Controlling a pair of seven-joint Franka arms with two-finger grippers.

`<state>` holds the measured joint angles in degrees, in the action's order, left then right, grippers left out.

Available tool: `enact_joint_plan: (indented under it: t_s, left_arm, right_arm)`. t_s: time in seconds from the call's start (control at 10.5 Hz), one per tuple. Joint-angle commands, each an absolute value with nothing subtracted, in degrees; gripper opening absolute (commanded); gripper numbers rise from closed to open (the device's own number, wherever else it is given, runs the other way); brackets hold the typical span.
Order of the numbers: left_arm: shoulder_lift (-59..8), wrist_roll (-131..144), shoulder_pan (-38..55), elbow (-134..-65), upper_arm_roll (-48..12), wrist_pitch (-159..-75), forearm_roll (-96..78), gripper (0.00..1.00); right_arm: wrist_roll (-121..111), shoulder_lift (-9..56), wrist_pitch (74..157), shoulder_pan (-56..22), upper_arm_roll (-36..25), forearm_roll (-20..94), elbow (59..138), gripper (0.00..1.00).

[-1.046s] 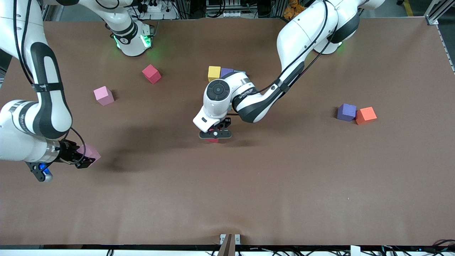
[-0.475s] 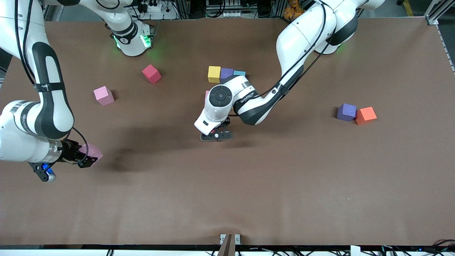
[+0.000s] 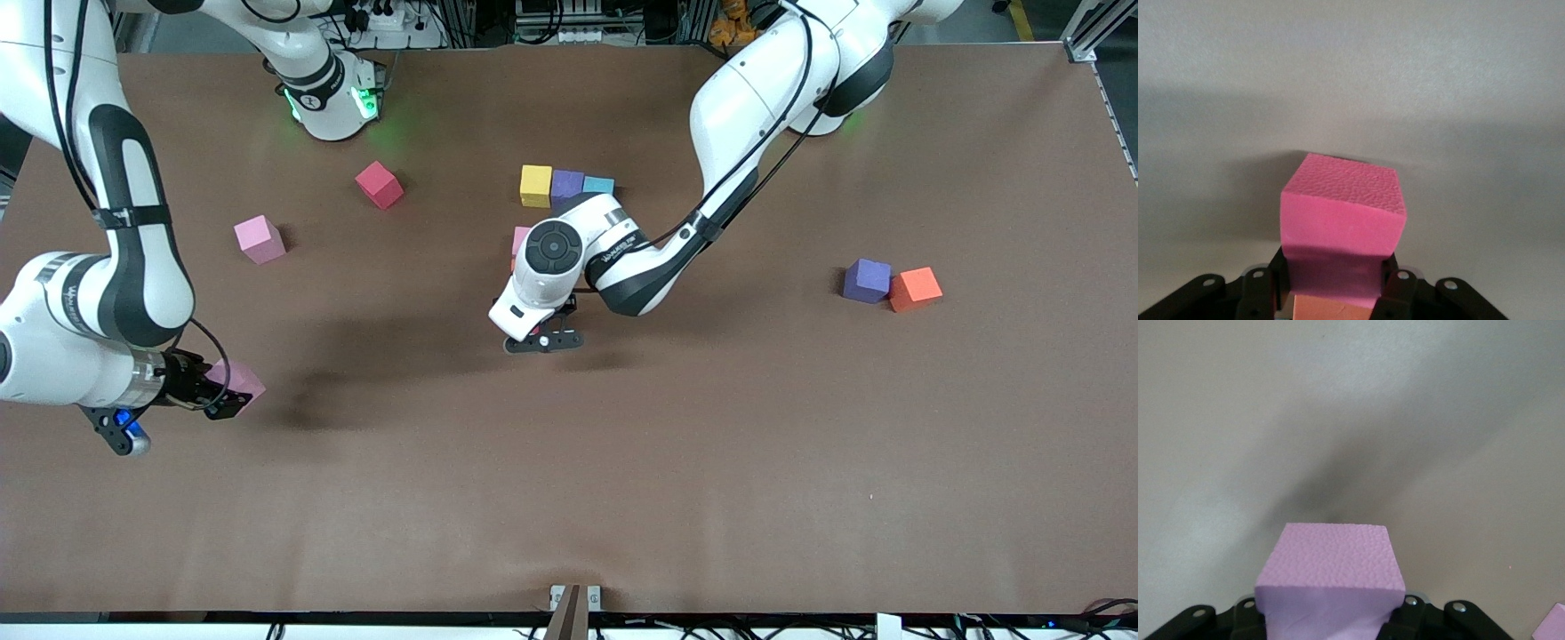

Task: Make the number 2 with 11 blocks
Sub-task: 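Lower the red cube below the orange cube with the left gripper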

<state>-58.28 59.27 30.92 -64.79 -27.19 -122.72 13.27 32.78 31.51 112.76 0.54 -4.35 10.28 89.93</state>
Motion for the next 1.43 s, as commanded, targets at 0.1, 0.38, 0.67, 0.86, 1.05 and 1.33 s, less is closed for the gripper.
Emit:
enact_joint_plan:
  t_s: [0.1, 0.38, 0.67, 0.86, 1.05, 1.33]
  left_arm:
    - [-59.1, 58.8, 32.6, -62.6, -26.3, -118.4, 10.3, 0.4]
    - [-59.1, 58.8, 32.7, -62.6, -26.4, -117.2, 10.0, 0.39]
    - [-59.2, 58.7, 32.8, -62.4, -26.4, -117.2, 10.0, 0.39]
    - [-59.8, 58.7, 33.2, -61.7, -26.4, -117.5, 10.0, 0.39]
    - [-60.2, 58.7, 33.3, -61.1, -26.4, -117.9, 9.9, 0.39]
    - [-60.5, 58.7, 33.7, -60.9, -26.3, -118.0, 10.0, 0.39]
  right_arm:
    - [32.9, 29.8, 107.0, -2.5, -4.7, 11.2, 89.9, 0.0]
    - [33.2, 29.4, 104.9, -5.5, -4.7, 11.2, 90.0, 0.0]
    - [32.9, 29.5, 104.4, -5.9, -4.7, 11.2, 90.7, 0.0]
    - [32.5, 29.4, 104.3, -5.6, -4.7, 11.2, 90.9, 0.0]
    - [32.4, 29.4, 103.9, -5.5, -4.9, 10.8, 91.3, 0.0]
    - [32.4, 29.0, 103.8, -5.3, -5.0, 10.8, 91.3, 0.0]
